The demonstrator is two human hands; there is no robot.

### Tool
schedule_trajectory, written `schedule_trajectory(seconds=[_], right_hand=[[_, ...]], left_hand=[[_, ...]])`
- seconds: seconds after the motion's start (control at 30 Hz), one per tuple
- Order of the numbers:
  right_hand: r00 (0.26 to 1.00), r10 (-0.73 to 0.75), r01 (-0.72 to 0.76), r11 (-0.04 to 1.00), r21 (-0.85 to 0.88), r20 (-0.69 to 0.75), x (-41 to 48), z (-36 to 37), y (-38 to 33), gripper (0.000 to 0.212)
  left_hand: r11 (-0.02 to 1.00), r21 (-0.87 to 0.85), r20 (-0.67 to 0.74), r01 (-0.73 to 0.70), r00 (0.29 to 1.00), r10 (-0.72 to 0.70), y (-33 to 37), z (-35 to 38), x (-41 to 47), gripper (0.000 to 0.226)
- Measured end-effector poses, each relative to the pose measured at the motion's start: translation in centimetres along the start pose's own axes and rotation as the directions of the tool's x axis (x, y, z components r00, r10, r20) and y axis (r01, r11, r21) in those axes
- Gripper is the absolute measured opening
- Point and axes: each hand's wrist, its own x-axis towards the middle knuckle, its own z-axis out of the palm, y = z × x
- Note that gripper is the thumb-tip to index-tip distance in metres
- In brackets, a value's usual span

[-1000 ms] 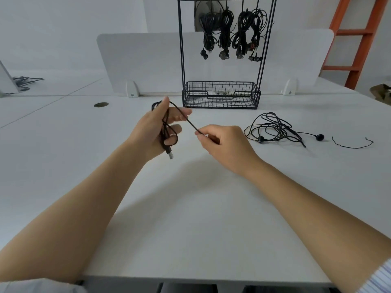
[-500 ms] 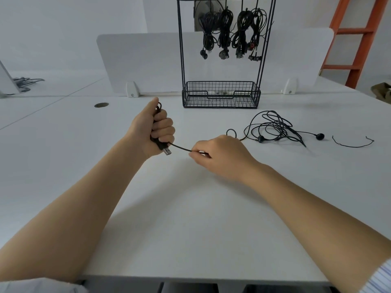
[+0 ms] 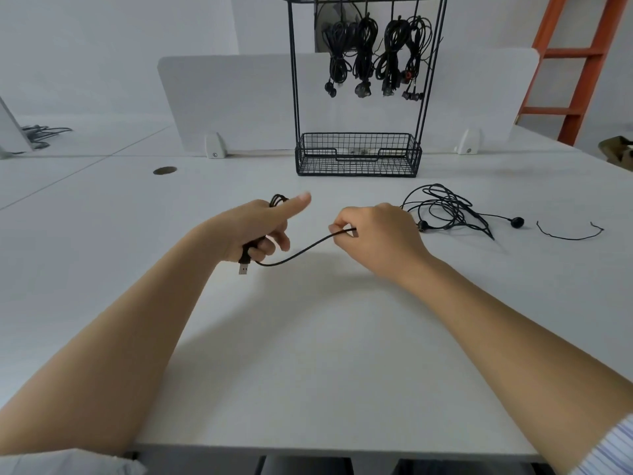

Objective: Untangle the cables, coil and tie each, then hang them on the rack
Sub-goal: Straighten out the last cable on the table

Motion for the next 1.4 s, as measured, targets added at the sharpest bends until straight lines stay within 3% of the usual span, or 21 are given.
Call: schedule_trajectory(seconds=[0.2, 0.3, 0.37, 0.53, 0.63, 0.7, 0.77, 0.83, 1.0, 1.17, 1.33, 1.4], right_hand=[[1.0, -0.027, 0.027, 0.999, 0.024, 0.002, -0.3, 0.0, -0.3, 0.024], [1.0, -0.011, 0.011, 0.998, 0.064, -0.001, -0.2, -0.1, -0.3, 0.021], [1.0, -0.002, 0.001, 0.997, 0.073, 0.003, -0.2, 0.0, -0.2, 0.02], [0.998, 0.059, -0.058, 0.989, 0.137, -0.004, 0.0, 0.0, 0.2, 0.018], [0.998, 0.067, -0.063, 0.987, 0.149, -0.017, 0.2, 0.2, 0.5, 0.019], [0.996, 0.076, -0.067, 0.983, 0.173, -0.047, 0.3, 0.2, 0.7, 0.019], [0.992, 0.081, -0.058, 0.973, 0.223, -0.094, 0.3, 0.1, 1.0, 0.018], [0.986, 0.06, -0.015, 0.961, 0.276, -0.155, 0.3, 0.1, 1.1, 0.021], [0.963, -0.128, 0.173, 0.968, 0.183, -0.236, 0.0, 0.6, 0.0, 0.043], [0.979, -0.199, 0.204, 0.972, 0.113, -0.05, -0.4, 1.5, -1.1, 0.039], [0.976, -0.208, 0.203, 0.977, 0.065, 0.07, -0.6, 1.3, -1.1, 0.031], [0.978, -0.194, 0.19, 0.981, 0.048, 0.078, -0.6, 1.3, -1.0, 0.031]], left_hand=[[0.941, 0.329, 0.162, -0.081, 0.986, 0.029, 0.3, 0.5, -0.5, 0.076], [0.773, 0.628, 0.167, -0.094, 0.986, -0.016, 0.4, 1.1, -1.2, 0.071], [0.729, 0.675, 0.187, -0.116, 0.982, -0.018, 0.4, 1.5, -1.3, 0.068], [0.909, 0.364, 0.322, -0.206, 0.943, 0.085, 0.4, 1.5, -0.9, 0.053], [0.957, 0.18, 0.365, -0.225, 0.919, 0.148, 0.0, 1.5, -0.4, 0.054], [0.97, -0.032, 0.396, -0.241, 0.888, 0.234, -0.1, 1.1, -0.2, 0.05], [0.915, -0.31, 0.375, -0.26, 0.851, 0.369, -0.2, 0.4, 0.0, 0.053], [0.812, -0.511, 0.254, -0.281, 0.853, 0.455, -0.1, -0.2, 0.2, 0.056], [0.719, -0.6, -0.113, -0.352, 0.926, 0.36, -0.5, 0.2, 1.0, 0.051], [0.539, -0.78, -0.209, -0.318, 0.944, 0.254, -0.2, 1.2, 1.2, 0.064], [0.503, -0.809, -0.247, -0.304, 0.952, 0.179, -0.4, 1.0, 1.3, 0.071], [0.436, -0.857, -0.234, -0.274, 0.961, 0.146, -0.3, 1.1, 1.1, 0.07]])
